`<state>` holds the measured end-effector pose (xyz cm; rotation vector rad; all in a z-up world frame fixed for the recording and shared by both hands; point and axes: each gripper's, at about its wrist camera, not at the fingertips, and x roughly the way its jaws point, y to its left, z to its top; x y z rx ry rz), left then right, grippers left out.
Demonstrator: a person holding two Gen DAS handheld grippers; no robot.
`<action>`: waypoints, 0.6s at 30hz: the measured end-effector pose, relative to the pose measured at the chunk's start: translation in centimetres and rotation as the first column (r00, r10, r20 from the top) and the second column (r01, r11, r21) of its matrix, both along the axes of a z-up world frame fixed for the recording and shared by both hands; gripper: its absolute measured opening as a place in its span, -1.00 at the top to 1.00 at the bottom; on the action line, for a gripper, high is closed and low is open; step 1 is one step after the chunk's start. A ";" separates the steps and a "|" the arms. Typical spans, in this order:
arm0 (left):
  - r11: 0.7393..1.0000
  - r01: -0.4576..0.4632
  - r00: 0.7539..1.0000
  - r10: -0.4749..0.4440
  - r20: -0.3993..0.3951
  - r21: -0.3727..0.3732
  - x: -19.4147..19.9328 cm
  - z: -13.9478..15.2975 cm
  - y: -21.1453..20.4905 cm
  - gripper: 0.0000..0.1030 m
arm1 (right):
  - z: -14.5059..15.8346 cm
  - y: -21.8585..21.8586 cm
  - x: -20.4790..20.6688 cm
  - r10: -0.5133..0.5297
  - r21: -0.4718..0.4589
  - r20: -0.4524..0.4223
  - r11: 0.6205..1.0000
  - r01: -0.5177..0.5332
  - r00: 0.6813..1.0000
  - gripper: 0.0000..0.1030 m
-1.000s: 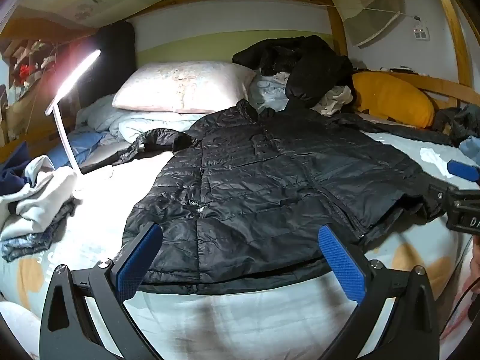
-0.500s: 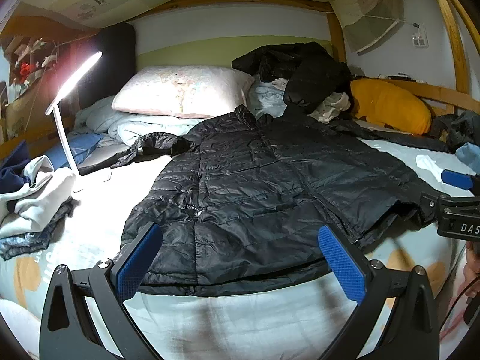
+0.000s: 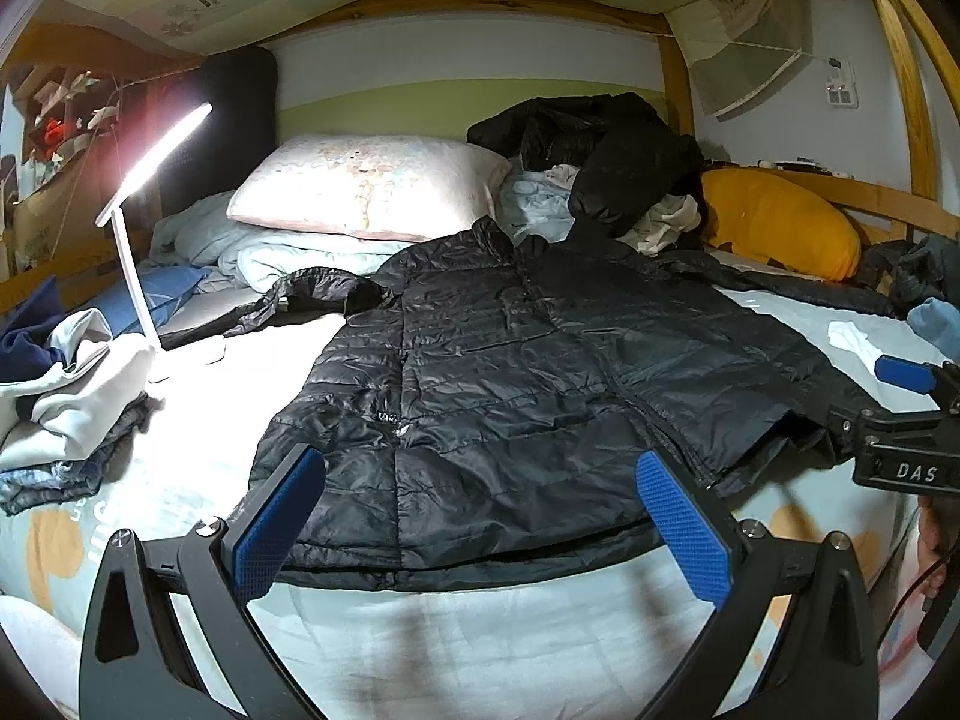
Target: Fold large clothes
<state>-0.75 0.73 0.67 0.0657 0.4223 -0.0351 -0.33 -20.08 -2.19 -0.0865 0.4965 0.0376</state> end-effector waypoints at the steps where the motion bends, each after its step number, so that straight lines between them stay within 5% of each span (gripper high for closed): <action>1: 1.000 0.009 1.000 -0.009 -0.010 -0.014 0.1 0.0 0.1 -1.00 | 0.0 0.1 0.0 0.017 0.008 -0.001 1.000 -0.017 1.000 -1.00; 6: 0.995 0.018 0.999 -0.023 -0.048 -0.098 0.6 -0.2 1.2 -1.00 | 0.0 0.7 -0.1 0.029 -0.009 0.005 1.000 -0.029 1.000 -1.00; 18: 0.992 0.028 0.999 -0.030 -0.016 -0.124 0.0 0.2 1.7 -1.00 | 0.0 0.7 -0.1 0.008 -0.020 0.011 1.000 -0.008 1.000 -1.00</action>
